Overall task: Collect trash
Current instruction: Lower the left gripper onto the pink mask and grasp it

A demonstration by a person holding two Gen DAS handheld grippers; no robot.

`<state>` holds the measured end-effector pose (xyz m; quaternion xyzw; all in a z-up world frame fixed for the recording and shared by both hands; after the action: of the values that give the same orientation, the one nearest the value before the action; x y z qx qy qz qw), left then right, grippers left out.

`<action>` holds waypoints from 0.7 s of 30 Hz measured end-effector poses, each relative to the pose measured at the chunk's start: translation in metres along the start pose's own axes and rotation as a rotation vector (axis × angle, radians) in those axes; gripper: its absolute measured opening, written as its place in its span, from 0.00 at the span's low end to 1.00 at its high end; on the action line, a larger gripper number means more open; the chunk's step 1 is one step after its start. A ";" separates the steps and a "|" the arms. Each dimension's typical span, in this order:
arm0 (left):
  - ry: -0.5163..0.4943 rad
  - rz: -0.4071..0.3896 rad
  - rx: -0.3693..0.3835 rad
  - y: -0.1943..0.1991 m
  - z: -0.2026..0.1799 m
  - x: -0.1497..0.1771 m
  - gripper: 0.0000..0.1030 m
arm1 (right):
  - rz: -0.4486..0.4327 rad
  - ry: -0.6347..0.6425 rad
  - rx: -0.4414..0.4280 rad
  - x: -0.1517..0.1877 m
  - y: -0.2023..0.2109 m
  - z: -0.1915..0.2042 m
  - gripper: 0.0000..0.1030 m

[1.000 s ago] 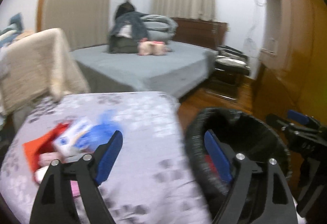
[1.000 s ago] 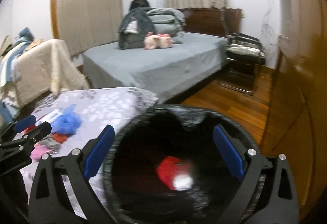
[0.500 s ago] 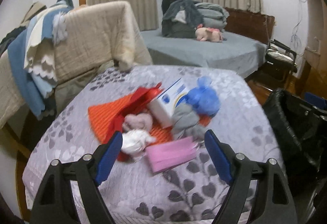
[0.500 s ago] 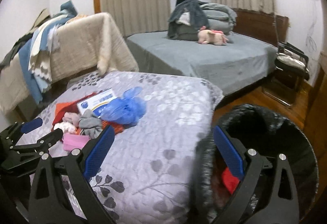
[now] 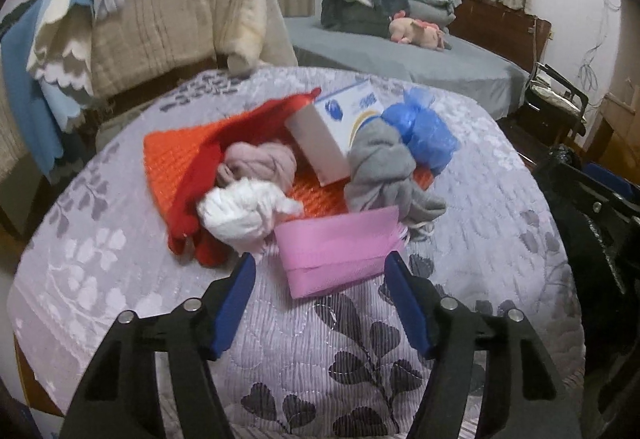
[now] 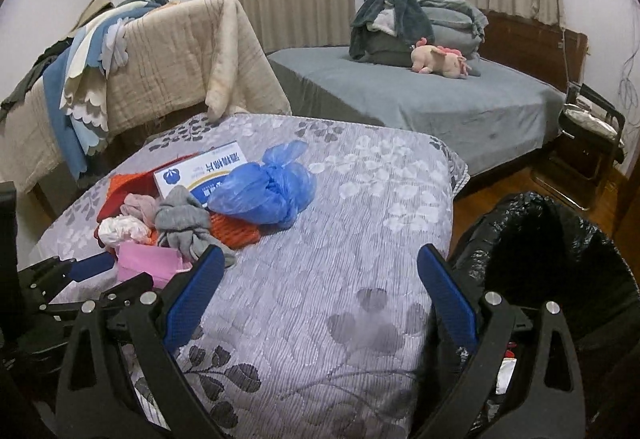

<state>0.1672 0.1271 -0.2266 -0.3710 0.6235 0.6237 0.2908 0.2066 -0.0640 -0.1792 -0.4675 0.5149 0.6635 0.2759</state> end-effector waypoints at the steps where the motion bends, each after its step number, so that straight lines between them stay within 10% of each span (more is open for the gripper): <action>1: 0.005 0.008 0.004 -0.003 0.001 0.001 0.64 | 0.001 0.003 0.001 0.001 0.000 0.000 0.92; 12: 0.013 0.037 0.044 -0.007 -0.003 0.006 0.18 | 0.017 0.021 0.002 0.005 -0.006 0.001 0.92; 21: 0.017 -0.022 0.051 0.017 0.001 -0.009 0.06 | 0.015 0.014 -0.031 0.000 -0.008 0.017 0.88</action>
<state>0.1576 0.1280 -0.2099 -0.3757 0.6373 0.6013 0.3019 0.2080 -0.0456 -0.1826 -0.4726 0.5099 0.6701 0.2601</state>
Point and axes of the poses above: each gripper's, at about its wrist camera, not at the fingertips, and y roughly against the way its jaws point, z to its left, x to its underside, the point moved 4 cm from there along -y, roughly the way its jaws point, and after that the axes turned 12 degrees about -z, right-handed, at the moved point
